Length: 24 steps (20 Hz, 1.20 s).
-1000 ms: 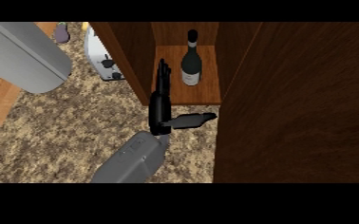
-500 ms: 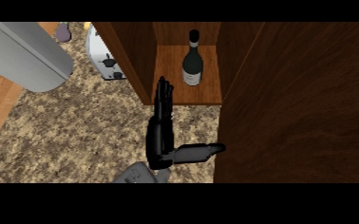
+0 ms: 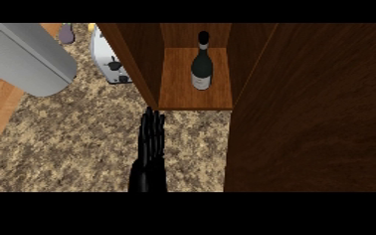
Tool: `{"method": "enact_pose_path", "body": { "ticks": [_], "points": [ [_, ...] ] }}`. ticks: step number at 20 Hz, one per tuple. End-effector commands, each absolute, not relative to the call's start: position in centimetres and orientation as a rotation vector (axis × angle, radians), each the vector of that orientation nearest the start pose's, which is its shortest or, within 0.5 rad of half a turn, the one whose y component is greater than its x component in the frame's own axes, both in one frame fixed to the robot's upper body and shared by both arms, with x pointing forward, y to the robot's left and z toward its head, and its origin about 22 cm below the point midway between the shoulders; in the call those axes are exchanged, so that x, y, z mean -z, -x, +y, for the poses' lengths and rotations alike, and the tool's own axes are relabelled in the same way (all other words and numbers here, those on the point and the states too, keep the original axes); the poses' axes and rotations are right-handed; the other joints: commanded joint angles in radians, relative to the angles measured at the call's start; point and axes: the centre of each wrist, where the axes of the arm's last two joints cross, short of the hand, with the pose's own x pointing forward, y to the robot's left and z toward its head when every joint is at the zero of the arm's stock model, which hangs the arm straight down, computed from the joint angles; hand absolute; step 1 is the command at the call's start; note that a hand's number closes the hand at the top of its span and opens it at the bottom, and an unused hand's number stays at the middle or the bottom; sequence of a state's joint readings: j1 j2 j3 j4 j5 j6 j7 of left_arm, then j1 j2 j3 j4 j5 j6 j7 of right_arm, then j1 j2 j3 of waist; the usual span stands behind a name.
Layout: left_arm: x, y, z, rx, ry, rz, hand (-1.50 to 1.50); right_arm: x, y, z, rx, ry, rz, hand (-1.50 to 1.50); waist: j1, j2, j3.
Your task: Pick up the wine, place it into the cabinet and close the cabinet
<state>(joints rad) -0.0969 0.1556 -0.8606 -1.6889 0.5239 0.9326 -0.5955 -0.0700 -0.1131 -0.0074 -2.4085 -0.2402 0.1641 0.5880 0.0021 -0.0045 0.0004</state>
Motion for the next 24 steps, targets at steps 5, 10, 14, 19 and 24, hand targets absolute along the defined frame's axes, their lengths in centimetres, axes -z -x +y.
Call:
{"method": "enact_pose_path", "body": {
  "ticks": [5, 10, 14, 19, 24],
  "points": [
    [-3.2, -13.6, 9.7, -0.214, 0.165, -1.919, -1.5, -19.9, -15.2, -21.7, -0.365, -0.397, -1.844, 1.5, -0.001, 0.002, 0.0],
    [-3.1, -12.8, 12.7, -0.182, 0.251, -1.917, -1.5, -19.7, -14.6, -22.2, -0.466, -0.403, -1.799, 1.5, -0.003, 0.002, -0.001],
    [-3.6, -12.5, 15.2, -0.149, 0.237, -1.925, -1.5, -19.8, -15.5, -22.6, -0.516, -0.374, -1.834, 1.5, 0.0, 0.003, -0.001],
    [-5.1, -11.6, 18.4, -0.16, 0.2, -1.938, -1.5, -18.5, -12.8, -21.3, -0.486, -0.571, -1.67, 1.5, -0.006, -0.002, -0.001],
    [-6.1, -11.0, 21.1, -0.177, 0.177, -1.974, -1.5, -18.2, -12.3, -20.6, -0.463, -0.619, -1.622, 1.5, 0.003, -0.001, -0.001]
  ]
}}
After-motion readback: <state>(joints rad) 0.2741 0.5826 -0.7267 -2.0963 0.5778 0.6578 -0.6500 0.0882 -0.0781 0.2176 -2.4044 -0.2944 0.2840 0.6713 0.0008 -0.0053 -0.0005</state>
